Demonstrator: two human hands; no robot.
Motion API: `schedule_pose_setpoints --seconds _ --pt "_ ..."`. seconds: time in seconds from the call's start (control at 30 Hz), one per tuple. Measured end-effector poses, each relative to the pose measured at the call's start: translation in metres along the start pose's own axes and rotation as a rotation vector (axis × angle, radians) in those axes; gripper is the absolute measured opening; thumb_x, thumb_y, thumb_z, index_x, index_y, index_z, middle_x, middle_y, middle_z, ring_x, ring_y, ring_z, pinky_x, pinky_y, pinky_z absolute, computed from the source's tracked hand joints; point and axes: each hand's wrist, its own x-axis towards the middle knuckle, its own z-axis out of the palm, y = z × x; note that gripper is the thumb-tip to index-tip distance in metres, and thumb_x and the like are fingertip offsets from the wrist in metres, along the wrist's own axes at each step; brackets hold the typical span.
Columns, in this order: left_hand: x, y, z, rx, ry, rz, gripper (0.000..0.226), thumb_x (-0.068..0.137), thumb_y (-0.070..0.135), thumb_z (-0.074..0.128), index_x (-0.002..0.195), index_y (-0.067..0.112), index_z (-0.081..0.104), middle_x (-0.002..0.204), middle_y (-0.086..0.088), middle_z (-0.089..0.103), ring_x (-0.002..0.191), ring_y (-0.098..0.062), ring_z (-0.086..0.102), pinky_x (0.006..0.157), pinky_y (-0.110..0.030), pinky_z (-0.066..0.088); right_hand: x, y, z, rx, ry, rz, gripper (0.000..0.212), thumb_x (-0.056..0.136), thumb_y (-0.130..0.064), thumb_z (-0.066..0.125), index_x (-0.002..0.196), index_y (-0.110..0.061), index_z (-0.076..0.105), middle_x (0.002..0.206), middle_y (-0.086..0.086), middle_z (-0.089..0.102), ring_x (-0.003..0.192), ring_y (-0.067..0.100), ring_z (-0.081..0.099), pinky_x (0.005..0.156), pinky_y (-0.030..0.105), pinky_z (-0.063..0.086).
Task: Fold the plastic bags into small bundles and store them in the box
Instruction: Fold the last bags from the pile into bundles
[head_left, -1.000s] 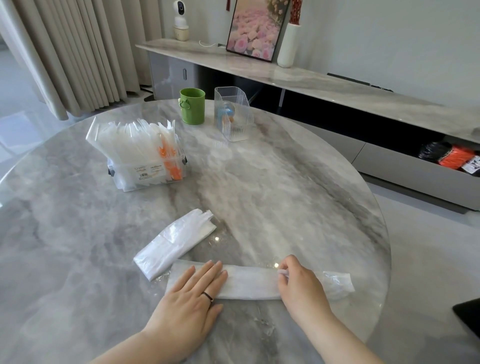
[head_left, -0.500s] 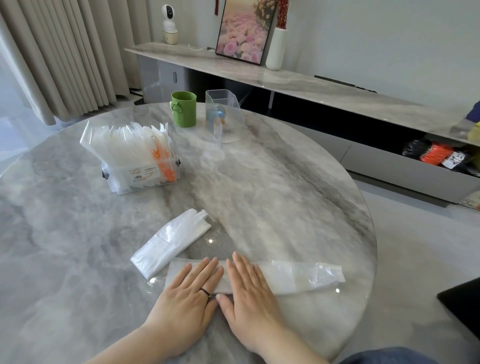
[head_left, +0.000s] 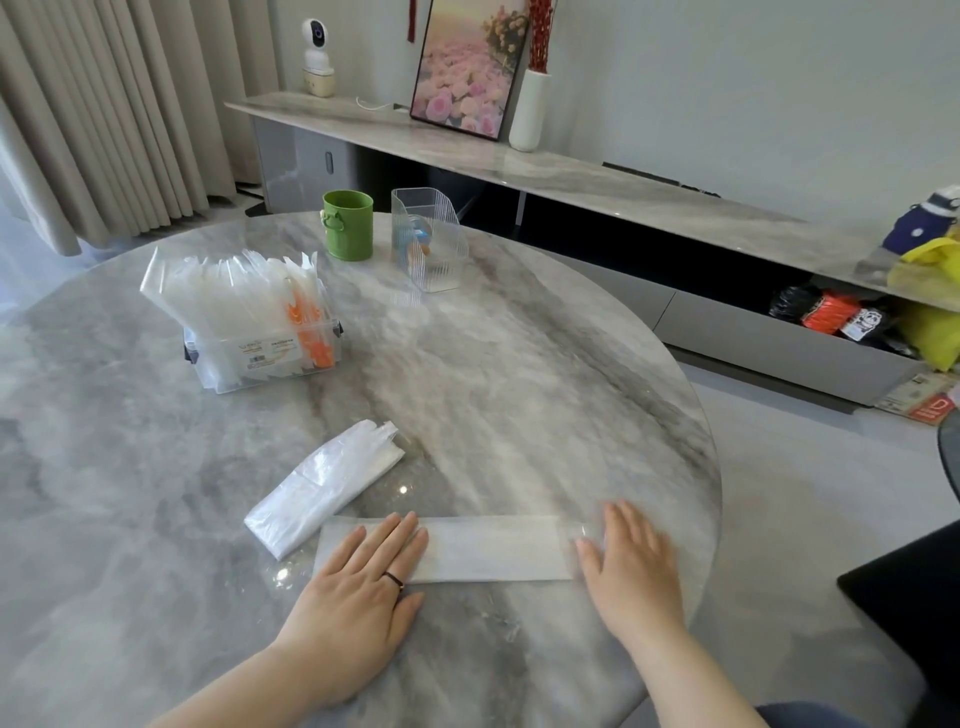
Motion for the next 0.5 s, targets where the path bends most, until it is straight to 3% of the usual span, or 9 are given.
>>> schedule_pose_setpoints --seconds 0.07,0.13,0.2,0.23,0.3,0.4,0.5 --pt "0.0 0.0 0.0 0.001 0.002 0.002 0.053 0.099 0.041 0.002 0.121 0.014 0.042 0.117 -0.002 0.066 0.14 -0.015 0.016 0.115 -0.023 -0.001 0.003 0.005 -0.014 0.03 0.049 0.116 0.059 0.095 -0.047 0.033 0.143 -0.012 0.026 0.149 0.005 0.031 0.136 0.021 0.029 0.11 0.03 0.022" --pt "0.0 -0.001 0.002 -0.002 0.018 -0.001 0.054 0.099 0.042 0.002 0.121 0.014 0.042 0.117 -0.001 0.065 0.143 -0.009 -0.004 0.111 -0.025 0.005 0.01 0.007 -0.025 0.2 -0.041 0.247 0.054 0.092 -0.048 0.041 0.134 -0.014 0.04 0.137 0.002 0.046 0.128 0.023 0.039 0.103 0.031 0.028" --pt "0.0 -0.001 0.002 0.005 0.031 -0.002 0.054 0.099 0.041 0.002 0.121 0.014 0.042 0.117 -0.001 0.066 0.142 -0.005 -0.012 0.109 -0.026 0.007 0.015 0.006 -0.03 0.322 -0.18 0.29 0.037 0.087 -0.052 0.048 0.105 -0.02 0.053 0.107 -0.004 0.057 0.113 0.022 0.049 0.094 0.032 0.03" --pt "0.0 -0.001 0.002 0.01 0.032 0.0 0.054 0.099 0.041 0.002 0.121 0.014 0.042 0.116 -0.001 0.066 0.142 -0.005 -0.012 0.11 -0.026 0.007 0.018 0.008 -0.031 0.387 -0.223 0.298 0.029 0.084 -0.05 0.053 0.084 -0.021 0.051 0.087 -0.006 0.055 0.099 0.021 0.052 0.087 0.031 0.031" --pt "0.0 0.0 0.001 0.02 0.038 0.005 0.053 0.099 0.041 0.002 0.12 0.014 0.043 0.116 -0.001 0.066 0.142 -0.005 -0.012 0.111 -0.025 0.005 0.021 0.01 -0.031 0.578 -0.272 0.298 0.032 0.081 -0.037 0.063 0.066 -0.016 0.044 0.069 -0.003 0.047 0.075 0.02 0.053 0.071 0.027 0.038" --pt "0.0 -0.001 0.001 0.031 0.027 0.004 0.053 0.099 0.041 0.002 0.12 0.015 0.043 0.116 0.0 0.066 0.142 -0.005 -0.012 0.112 -0.025 0.003 0.017 0.012 -0.04 0.848 -0.31 0.313 0.026 0.084 -0.015 0.063 0.065 -0.013 0.045 0.066 0.003 0.047 0.057 0.015 0.045 0.048 0.02 0.036" --pt "0.0 -0.001 -0.001 0.041 0.003 -0.003 0.053 0.098 0.041 0.001 0.121 0.017 0.043 0.116 0.001 0.066 0.142 -0.005 -0.011 0.112 -0.025 0.003 0.014 0.012 -0.047 1.359 -0.319 0.404 0.018 0.085 -0.005 0.06 0.069 -0.009 0.051 0.067 0.009 0.055 0.061 0.02 0.053 0.049 0.025 0.048"
